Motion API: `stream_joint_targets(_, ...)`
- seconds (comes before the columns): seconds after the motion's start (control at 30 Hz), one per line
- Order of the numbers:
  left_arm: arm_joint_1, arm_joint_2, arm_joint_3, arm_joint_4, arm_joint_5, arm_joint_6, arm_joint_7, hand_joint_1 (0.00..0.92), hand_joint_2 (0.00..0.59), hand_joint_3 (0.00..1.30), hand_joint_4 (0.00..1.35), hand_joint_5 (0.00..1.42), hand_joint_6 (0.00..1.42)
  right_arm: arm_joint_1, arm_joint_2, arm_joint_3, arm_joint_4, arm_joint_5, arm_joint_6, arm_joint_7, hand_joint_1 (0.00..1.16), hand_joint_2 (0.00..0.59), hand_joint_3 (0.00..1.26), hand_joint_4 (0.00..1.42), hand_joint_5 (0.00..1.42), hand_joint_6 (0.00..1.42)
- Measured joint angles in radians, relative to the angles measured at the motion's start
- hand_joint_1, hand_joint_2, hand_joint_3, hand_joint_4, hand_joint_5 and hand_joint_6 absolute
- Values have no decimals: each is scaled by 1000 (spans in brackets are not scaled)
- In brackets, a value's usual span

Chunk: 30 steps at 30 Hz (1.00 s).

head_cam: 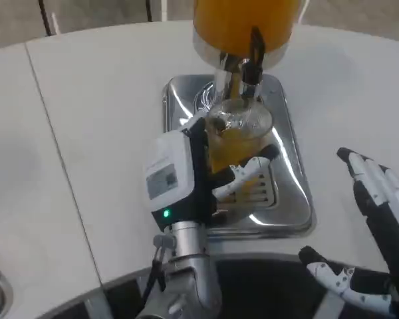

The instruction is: Grasp the cup under the faucet to collect the drink, then remove the cup.

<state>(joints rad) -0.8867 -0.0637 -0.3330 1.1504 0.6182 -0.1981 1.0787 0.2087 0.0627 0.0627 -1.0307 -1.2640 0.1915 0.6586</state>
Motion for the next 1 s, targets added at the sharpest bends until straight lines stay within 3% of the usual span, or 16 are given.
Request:
stream_joint_targets(0.37, 3, 7, 2, 2, -22, -61, 11, 388, 99, 1030, 1234, 1424, 1424, -20, -1, 28, 5, -6, 25, 7, 653, 339, 0, 0, 0, 204)
stream_joint_targets(1.0, 63, 99, -23, -44, -15, -107, 16, 410, 73, 1007, 1253, 1424, 1424, -75, -3, 42, 110, 75, 40, -52, 653, 346, 0, 0, 0, 211)
